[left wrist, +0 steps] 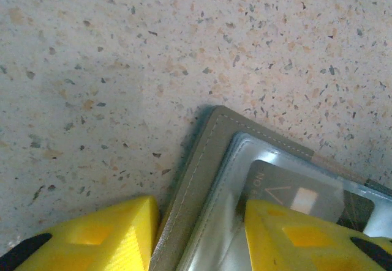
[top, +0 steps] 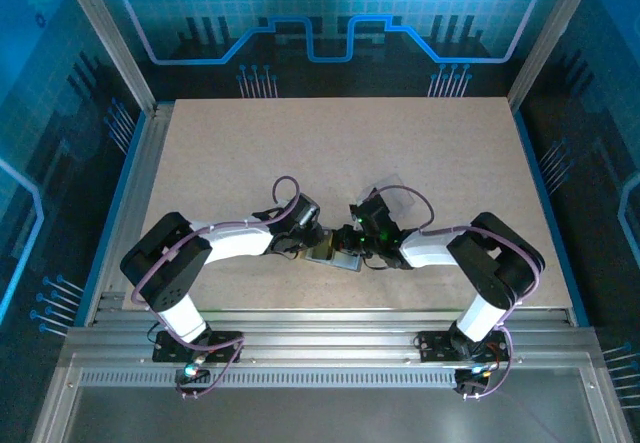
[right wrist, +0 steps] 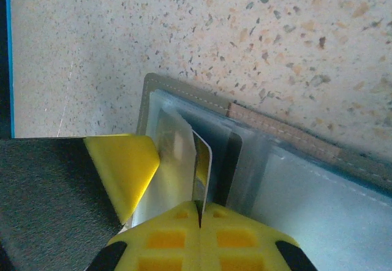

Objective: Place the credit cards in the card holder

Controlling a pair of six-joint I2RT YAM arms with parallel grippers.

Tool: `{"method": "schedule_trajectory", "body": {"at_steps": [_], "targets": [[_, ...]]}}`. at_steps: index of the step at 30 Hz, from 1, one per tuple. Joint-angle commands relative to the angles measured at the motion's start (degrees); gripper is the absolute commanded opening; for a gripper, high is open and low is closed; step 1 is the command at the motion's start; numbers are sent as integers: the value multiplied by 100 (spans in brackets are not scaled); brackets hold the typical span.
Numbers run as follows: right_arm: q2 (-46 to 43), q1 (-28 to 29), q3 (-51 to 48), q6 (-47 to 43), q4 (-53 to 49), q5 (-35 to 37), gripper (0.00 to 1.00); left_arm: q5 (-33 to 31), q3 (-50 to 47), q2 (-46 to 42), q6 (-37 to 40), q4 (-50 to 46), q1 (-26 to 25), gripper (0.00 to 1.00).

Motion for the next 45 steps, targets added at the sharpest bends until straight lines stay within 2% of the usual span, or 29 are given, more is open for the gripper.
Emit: {"method": "schedule_trajectory", "body": {"at_steps": [1,15,24,29,33,45], "targets": [[209,185,-14,155,-181,95,0,920,-452,331,-321,-1064,-395,45],[484,382,215,410,-49,162,1,899,-721,43,-583,-971,-475,45],[101,401,128,149,-539,102,20,910,-631,-13,-532,-1055,-462,46],[-127,408,184,-44,-895,102,24,994,-572,-77,-518,-1087,-440,47],[-197,401,414,-301,-1235,20,33,1041,-567,-216,-471,-1126,-370,47],[-102,405,955,-586,-2014,-145,41,1176,-620,-563,-328,-1213,-88,48]]}}
